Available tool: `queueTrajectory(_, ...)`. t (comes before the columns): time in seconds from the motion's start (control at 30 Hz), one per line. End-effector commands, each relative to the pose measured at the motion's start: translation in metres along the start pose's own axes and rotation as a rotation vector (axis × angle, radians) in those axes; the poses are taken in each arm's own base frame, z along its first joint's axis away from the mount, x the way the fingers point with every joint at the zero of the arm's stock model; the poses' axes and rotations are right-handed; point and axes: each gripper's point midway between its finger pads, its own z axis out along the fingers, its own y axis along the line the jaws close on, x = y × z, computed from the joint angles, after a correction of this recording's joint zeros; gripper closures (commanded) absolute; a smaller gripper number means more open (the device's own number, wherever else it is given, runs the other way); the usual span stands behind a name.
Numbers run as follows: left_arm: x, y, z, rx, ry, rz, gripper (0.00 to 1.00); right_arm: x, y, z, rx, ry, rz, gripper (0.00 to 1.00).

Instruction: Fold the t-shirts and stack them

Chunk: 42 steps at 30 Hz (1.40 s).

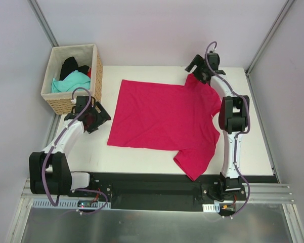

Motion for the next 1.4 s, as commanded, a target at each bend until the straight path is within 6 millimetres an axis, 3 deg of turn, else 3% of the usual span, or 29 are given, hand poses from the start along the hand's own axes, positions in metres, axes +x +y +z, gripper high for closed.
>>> queueTrajectory(0.0, 0.001, -0.006, -0.011, 0.044, -0.025, 0.025, 0.18, 0.009, -0.013, 0.024, 0.039, 0.025, 0.006, 0.03)
queueTrajectory(0.03, 0.0, -0.006, -0.013, 0.045, -0.032, 0.028, 0.18, 0.015, -0.015, 0.033, 0.036, 0.033, 0.006, 0.03)
queueTrajectory(0.17, 0.0, -0.005, -0.017, 0.043, -0.034, 0.039, 0.18, -0.006, 0.009, 0.049, -0.086, -0.051, -0.017, 0.04)
queueTrajectory(0.37, 0.007, 0.0, -0.018, 0.029, -0.012, 0.041, 0.18, -0.025, 0.04, 0.069, -0.26, -0.156, -0.047, 0.03)
queueTrajectory(0.4, 0.008, 0.0, -0.018, 0.029, -0.008, 0.039, 0.18, -0.022, 0.038, 0.075, -0.263, -0.158, -0.039, 0.03)
queueTrajectory(0.5, 0.011, 0.001, -0.016, 0.029, 0.004, 0.032, 0.18, -0.026, 0.041, 0.08, -0.28, -0.174, -0.022, 0.03)
queueTrajectory(0.6, 0.009, -0.002, -0.016, 0.037, 0.005, 0.028, 0.18, -0.034, 0.045, 0.068, -0.333, -0.144, -0.003, 0.03)
queueTrajectory(0.63, 0.004, -0.007, -0.019, 0.051, -0.003, 0.038, 0.18, -0.068, 0.057, 0.039, -0.362, -0.189, -0.027, 0.03)
queueTrajectory(0.67, 0.002, -0.011, -0.02, 0.061, -0.002, 0.051, 0.17, -0.07, 0.051, 0.027, -0.35, -0.169, -0.037, 0.03)
queueTrajectory(0.7, -0.001, -0.015, -0.021, 0.074, -0.004, 0.064, 0.18, -0.088, 0.056, 0.003, -0.353, -0.19, -0.054, 0.03)
queueTrajectory(0.73, -0.009, -0.023, -0.024, 0.093, -0.011, 0.09, 0.17, -0.134, 0.075, -0.056, -0.38, -0.268, -0.093, 0.03)
queueTrajectory(0.8, -0.014, -0.027, -0.026, 0.097, -0.01, 0.104, 0.17, -0.126, 0.071, -0.112, -0.332, -0.167, -0.095, 0.03)
queueTrajectory(0.83, -0.019, -0.035, -0.029, 0.118, -0.011, 0.115, 0.17, -0.144, 0.099, -0.188, -0.359, -0.233, -0.186, 0.03)
queueTrajectory(0.87, -0.021, -0.039, -0.029, 0.125, -0.014, 0.125, 0.17, -0.102, 0.06, -0.19, -0.231, -0.113, -0.186, 0.04)
queueTrajectory(0.93, -0.02, -0.054, -0.033, 0.149, -0.01, 0.166, 0.17, -0.065, 0.036, -0.229, -0.092, -0.067, -0.231, 0.03)
queueTrajectory(0.97, -0.019, -0.06, -0.035, 0.159, -0.012, 0.191, 0.17, -0.053, 0.012, -0.272, 0.064, -0.086, -0.228, 0.04)
queueTrajectory(1.0, -0.015, -0.064, -0.037, 0.152, -0.003, 0.219, 0.17, -0.005, -0.026, -0.276, 0.171, 0.019, -0.212, 0.03)
queueTrajectory(1.03, -0.004, -0.082, -0.042, 0.179, 0.008, 0.29, 0.17, 0.02, -0.038, -0.289, 0.213, 0.066, -0.199, 0.04)
queueTrajectory(1.07, 0.0, -0.084, -0.042, 0.162, 0.005, 0.316, 0.17, 0.045, -0.047, -0.32, 0.235, 0.106, -0.146, 0.04)
queueTrajectory(1.1, 0.01, -0.088, -0.04, 0.16, 0.031, 0.337, 0.16, 0.095, -0.081, -0.322, 0.31, 0.226, -0.113, 0.03)
queueTrajectory(1.13, 0.02, -0.087, -0.037, 0.152, 0.054, 0.344, 0.17, 0.122, -0.087, -0.329, 0.305, 0.29, -0.1, 0.03)
queueTrajectory(1.2, 0.041, -0.089, -0.031, 0.139, 0.104, 0.341, 0.17, 0.179, -0.12, -0.352, 0.38, 0.4, -0.058, 0.04)
queueTrajectory(1.27, 0.059, -0.09, -0.03, 0.142, 0.145, 0.341, 0.17, 0.208, -0.134, -0.363, 0.405, 0.453, -0.078, 0.03)
queueTrajectory(1.37, 0.073, -0.091, -0.031, 0.135, 0.166, 0.307, 0.18, 0.228, -0.15, -0.37, 0.43, 0.452, -0.112, 0.03)
